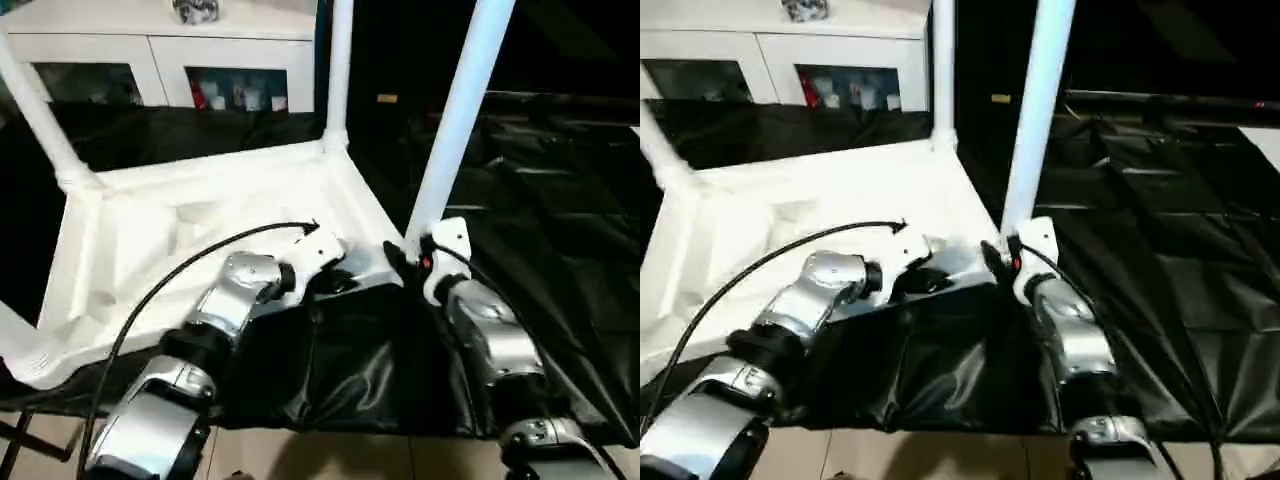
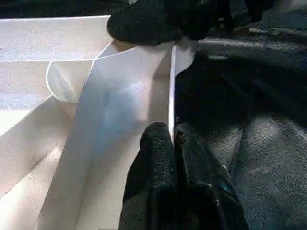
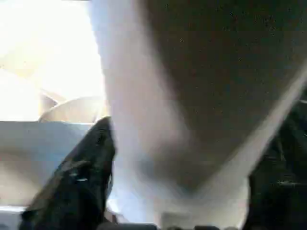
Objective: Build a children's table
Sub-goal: Rotate leg to tighten
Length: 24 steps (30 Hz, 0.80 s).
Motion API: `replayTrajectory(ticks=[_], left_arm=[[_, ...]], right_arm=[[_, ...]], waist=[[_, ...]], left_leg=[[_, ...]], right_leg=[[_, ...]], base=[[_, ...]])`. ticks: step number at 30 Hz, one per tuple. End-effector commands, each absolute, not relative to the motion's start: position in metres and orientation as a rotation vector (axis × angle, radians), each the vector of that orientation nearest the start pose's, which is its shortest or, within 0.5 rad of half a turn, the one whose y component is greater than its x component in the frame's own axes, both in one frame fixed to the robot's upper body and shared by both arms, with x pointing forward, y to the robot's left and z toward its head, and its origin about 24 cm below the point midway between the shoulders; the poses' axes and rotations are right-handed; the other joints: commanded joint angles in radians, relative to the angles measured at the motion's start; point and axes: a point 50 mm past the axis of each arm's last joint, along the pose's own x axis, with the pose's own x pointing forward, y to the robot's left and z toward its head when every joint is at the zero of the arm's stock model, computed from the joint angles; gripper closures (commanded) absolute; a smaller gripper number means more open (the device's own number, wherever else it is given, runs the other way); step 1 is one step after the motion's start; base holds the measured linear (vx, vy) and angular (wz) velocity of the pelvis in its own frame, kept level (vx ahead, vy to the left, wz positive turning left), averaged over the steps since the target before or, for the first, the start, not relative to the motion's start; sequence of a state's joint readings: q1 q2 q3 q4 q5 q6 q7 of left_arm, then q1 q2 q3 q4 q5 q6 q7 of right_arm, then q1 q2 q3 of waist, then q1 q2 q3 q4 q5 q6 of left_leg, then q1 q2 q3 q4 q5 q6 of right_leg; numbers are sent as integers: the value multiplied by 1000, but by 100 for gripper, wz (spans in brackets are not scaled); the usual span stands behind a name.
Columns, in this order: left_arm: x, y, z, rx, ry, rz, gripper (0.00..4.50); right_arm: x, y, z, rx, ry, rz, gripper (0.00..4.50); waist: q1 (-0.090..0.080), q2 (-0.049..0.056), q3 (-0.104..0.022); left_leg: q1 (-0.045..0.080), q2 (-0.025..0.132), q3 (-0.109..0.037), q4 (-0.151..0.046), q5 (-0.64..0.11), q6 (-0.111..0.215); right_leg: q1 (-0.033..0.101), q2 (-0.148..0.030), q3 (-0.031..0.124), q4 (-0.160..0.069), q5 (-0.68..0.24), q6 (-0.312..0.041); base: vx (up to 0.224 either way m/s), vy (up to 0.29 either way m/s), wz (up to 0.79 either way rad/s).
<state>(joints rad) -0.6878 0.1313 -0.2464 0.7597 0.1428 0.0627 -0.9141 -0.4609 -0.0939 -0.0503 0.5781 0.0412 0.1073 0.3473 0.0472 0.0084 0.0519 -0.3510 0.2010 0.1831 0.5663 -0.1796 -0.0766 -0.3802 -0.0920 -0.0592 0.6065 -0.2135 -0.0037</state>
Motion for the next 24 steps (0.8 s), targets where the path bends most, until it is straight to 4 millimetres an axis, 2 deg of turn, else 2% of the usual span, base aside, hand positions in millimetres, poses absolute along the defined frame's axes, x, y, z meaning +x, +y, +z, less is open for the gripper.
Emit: replayTrajectory(ticks=[1,2,7,8,9,11,12,14,15,19,21,24], left_arm=[[324,41,44,378,319,-1241,450],[324,45,46,374,310,-1256,450],[322,62,46,369,309,-1317,450],[320,74,45,391,322,-1356,450],[320,78,45,397,326,-1367,450],[316,96,47,410,352,-1446,450],[316,96,47,410,352,-1446,450],[315,102,48,405,366,-1470,450],[315,106,49,411,371,-1484,450],[314,118,51,437,397,-1524,450],[312,123,52,438,411,-1554,450],[309,131,54,436,435,-1614,450]], right_arm=[[315,-79,19,1,297,655,79],[317,-83,21,-12,288,661,64],[317,-95,26,-45,262,744,64],[314,-103,28,-74,258,830,64],[312,-105,29,-86,258,863,64],[304,-117,32,-135,269,1012,64],[304,-117,32,-135,269,1012,64],[300,-122,33,-136,282,1068,64],[299,-125,34,-142,289,1101,64],[294,-134,37,-166,320,1201,64],[292,-138,39,-174,335,1257,86],[289,-144,42,-189,360,1330,106]], waist=[[-3,-3,-41],[-3,-2,-41],[-9,-1,-44],[-10,-4,-44],[-11,-5,-45],[-9,-2,-49],[-7,0,-51],[-6,-5,-51],[-5,-3,-51],[-2,-3,-48],[1,-3,-47],[4,-5,-48]], left_leg=[[-1,25,-9,-74,-272,27],[-2,25,-9,-73,-263,31],[-6,25,-7,-70,-241,47],[-8,24,-9,-70,-231,55],[-9,23,-7,-68,-222,62],[-11,26,-4,-60,-167,88],[-13,27,-4,-57,-135,101],[-12,29,0,-56,-123,111],[-10,29,0,-55,-122,113],[-8,32,0,-56,-160,106],[-7,34,0,-58,-181,96],[-5,34,0,-57,-178,90]], right_leg=[[28,-46,43,-91,-229,-184],[29,-48,42,-91,-220,-189],[34,-46,41,-86,-172,-211],[38,-46,39,-85,-165,-215],[40,-45,39,-85,-158,-217],[41,-47,40,-77,-80,-237],[46,-45,38,-68,-17,-254],[44,-42,36,-62,22,-273],[43,-43,36,-60,28,-281],[41,-43,35,-63,-22,-286],[39,-44,37,-65,-55,-284],[39,-45,37,-64,-57,-285]], base=[[0,0,0],[0,0,0],[0,0,0],[0,0,0],[0,0,0],[0,0,0],[0,0,0],[0,0,0],[0,0,0],[0,0,0],[0,0,0],[0,0,0]])
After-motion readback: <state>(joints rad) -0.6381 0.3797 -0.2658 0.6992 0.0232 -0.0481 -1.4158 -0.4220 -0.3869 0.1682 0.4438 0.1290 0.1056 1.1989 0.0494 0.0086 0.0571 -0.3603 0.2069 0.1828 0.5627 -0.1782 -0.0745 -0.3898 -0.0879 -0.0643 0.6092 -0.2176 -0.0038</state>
